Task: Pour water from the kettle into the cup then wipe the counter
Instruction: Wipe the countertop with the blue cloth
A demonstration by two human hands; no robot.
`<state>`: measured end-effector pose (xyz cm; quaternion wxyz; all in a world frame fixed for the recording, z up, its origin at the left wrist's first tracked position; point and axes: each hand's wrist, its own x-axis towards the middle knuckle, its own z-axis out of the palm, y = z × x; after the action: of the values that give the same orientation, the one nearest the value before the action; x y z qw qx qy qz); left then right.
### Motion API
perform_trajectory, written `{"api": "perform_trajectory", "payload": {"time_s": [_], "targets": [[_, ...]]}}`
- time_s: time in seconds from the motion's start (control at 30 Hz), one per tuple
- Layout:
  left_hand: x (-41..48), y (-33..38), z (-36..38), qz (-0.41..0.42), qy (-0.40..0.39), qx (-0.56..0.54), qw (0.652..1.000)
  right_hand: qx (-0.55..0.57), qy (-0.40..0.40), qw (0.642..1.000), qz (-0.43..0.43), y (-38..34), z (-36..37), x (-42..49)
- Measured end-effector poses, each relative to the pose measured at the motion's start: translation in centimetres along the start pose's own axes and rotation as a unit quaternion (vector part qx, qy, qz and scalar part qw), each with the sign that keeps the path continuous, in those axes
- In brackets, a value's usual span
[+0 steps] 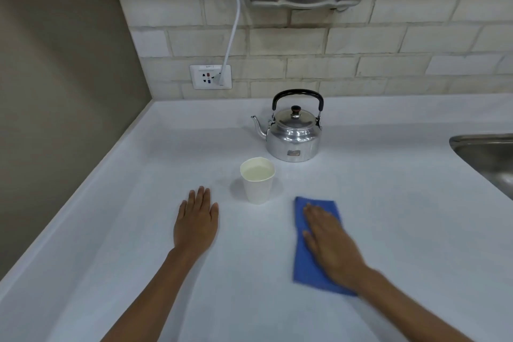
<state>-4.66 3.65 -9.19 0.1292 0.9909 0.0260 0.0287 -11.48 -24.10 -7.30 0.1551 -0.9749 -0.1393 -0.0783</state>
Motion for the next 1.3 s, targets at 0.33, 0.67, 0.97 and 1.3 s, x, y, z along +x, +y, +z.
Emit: {"api": "perform_trajectory", "payload": {"time_s": [0.33, 0.67, 0.97, 1.3], "targets": [[0.3, -0.3, 0.7, 0.006, 0.019, 0.022, 1.0, -0.025, -0.028, 0.999, 0.012, -0.6, 3.3, 2.2], [0.3, 0.0, 0.7, 0.004, 0.025, 0.027, 0.999, -0.018, -0.051, 0.999, 0.01, 4.0, 1.3, 6.3], [0.3, 0.2, 0.6, 0.0, 0.027, 0.027, 0.999, 0.033, -0.152, 0.975, -0.157, 2.9, 2.1, 16.5], [0.6, -0.6, 1.0, 0.01, 0.031, 0.022, 0.999, 0.051, -0.113, 0.98, -0.154, 2.5, 2.3, 15.8]]}}
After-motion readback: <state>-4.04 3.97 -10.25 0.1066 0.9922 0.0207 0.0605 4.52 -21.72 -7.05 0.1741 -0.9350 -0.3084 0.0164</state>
